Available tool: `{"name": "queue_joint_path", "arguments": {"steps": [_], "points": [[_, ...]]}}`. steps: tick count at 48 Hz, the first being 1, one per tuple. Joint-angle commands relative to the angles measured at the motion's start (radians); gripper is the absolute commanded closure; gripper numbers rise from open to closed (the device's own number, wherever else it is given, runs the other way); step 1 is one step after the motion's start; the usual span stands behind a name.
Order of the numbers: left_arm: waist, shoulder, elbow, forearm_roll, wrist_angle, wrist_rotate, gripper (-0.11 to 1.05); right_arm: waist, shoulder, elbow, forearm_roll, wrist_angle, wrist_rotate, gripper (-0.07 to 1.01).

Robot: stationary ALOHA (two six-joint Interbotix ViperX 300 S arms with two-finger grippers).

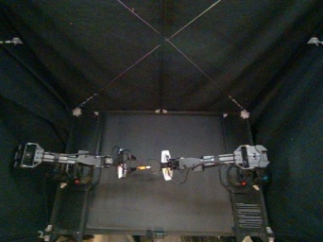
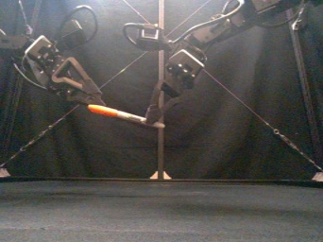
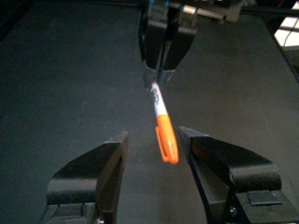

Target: Uncap the pen

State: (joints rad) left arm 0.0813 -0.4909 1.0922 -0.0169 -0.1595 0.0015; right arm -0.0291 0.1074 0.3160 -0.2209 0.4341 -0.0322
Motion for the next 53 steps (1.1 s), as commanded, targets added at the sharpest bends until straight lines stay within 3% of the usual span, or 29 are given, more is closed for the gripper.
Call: {"name": "queue_joint_path", "arguments": {"steps": [1, 8, 17, 29, 42, 53], "points": [[0.003, 0.032, -0.051, 0.0, 0.044, 0.0015, 0.1, 0.003, -0.051, -0.032, 0.0, -0.008, 0.0, 0.63], [0.003, 0.074, -0.095, 0.0, 0.107, 0.0015, 0.1, 0.003, -0.048, -0.037, 0.0, -0.008, 0.0, 0.63], [0.002, 0.104, -0.127, 0.0, 0.15, 0.0, 0.11, 0.002, -0.048, -0.034, 0.0, -0.006, 0.0, 0.63], [0.011, 0.106, -0.13, 0.0, 0.156, -0.0015, 0.19, 0.0, -0.046, -0.031, 0.0, -0.008, 0.002, 0.63], [0.011, 0.1, -0.126, 0.0, 0.163, 0.0, 0.5, -0.003, -0.048, -0.02, 0.0, 0.0, 0.003, 0.63], [0.011, 0.067, -0.095, 0.0, 0.163, -0.0015, 0.53, -0.011, -0.077, 0.038, 0.018, -0.006, 0.006, 0.63]]}}
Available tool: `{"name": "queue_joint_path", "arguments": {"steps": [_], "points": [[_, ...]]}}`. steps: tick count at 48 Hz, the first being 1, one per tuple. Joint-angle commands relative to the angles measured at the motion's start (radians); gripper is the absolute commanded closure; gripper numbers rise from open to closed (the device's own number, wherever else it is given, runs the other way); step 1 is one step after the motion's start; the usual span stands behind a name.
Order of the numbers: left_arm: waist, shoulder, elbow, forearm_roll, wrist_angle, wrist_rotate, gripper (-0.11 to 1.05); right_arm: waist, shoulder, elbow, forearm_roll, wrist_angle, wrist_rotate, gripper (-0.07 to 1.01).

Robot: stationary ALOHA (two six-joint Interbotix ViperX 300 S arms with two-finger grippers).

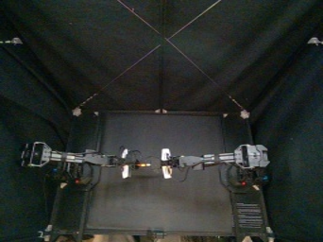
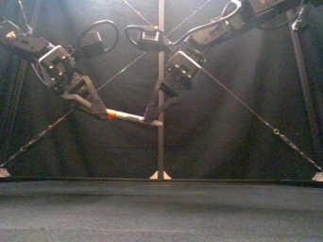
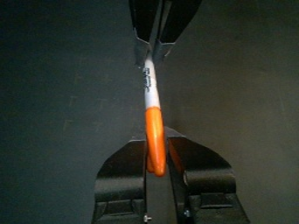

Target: Uncap the pen

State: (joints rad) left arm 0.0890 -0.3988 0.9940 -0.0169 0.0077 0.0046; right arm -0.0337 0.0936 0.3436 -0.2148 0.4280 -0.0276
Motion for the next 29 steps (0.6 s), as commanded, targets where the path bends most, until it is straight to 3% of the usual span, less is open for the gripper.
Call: {"name": "queue_joint_path", "arguments": {"steps": [1, 18, 29], "points": [[0.003, -0.029, 0.006, 0.0, -0.003, -0.0046, 0.53, -0.008, -0.066, 0.017, 0.015, -0.002, 0.002, 0.63], [0.003, -0.077, 0.043, -0.003, -0.005, -0.0061, 0.53, -0.025, -0.135, 0.081, 0.041, -0.038, 0.002, 0.63], [0.0, -0.095, 0.057, -0.005, 0.02, -0.0061, 0.53, -0.031, -0.181, 0.124, 0.048, -0.046, 0.002, 0.63]]}}
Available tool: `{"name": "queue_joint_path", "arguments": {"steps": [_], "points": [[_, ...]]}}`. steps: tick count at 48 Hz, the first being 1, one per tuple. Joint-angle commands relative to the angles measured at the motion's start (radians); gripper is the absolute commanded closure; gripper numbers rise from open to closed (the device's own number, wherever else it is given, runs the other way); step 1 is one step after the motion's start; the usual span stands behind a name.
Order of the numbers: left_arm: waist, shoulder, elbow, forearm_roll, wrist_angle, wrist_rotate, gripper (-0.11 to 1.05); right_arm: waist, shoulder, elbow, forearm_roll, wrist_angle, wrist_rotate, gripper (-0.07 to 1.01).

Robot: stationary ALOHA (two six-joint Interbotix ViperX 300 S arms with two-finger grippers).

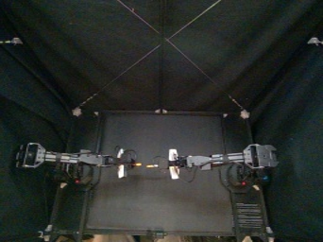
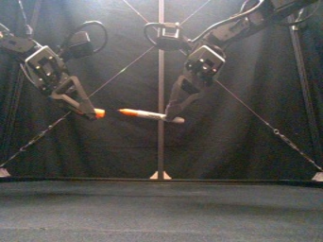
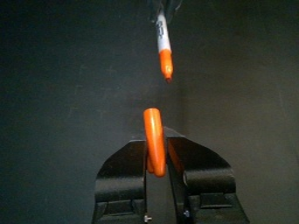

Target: Uncap the pen

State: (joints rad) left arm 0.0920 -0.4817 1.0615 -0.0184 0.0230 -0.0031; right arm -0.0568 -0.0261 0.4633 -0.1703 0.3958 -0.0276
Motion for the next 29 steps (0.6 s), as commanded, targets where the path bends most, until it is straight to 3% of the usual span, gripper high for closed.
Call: {"name": "queue_joint_path", "arguments": {"steps": [1, 29], "points": [[-0.003, -0.014, -0.011, -0.005, 0.006, 0.0015, 0.53, -0.008, -0.064, 0.009, 0.003, -0.015, 0.002, 0.63], [-0.008, -0.051, 0.002, -0.008, 0.021, 0.0015, 0.53, -0.012, -0.092, 0.054, 0.008, -0.021, 0.0, 0.62]]}}
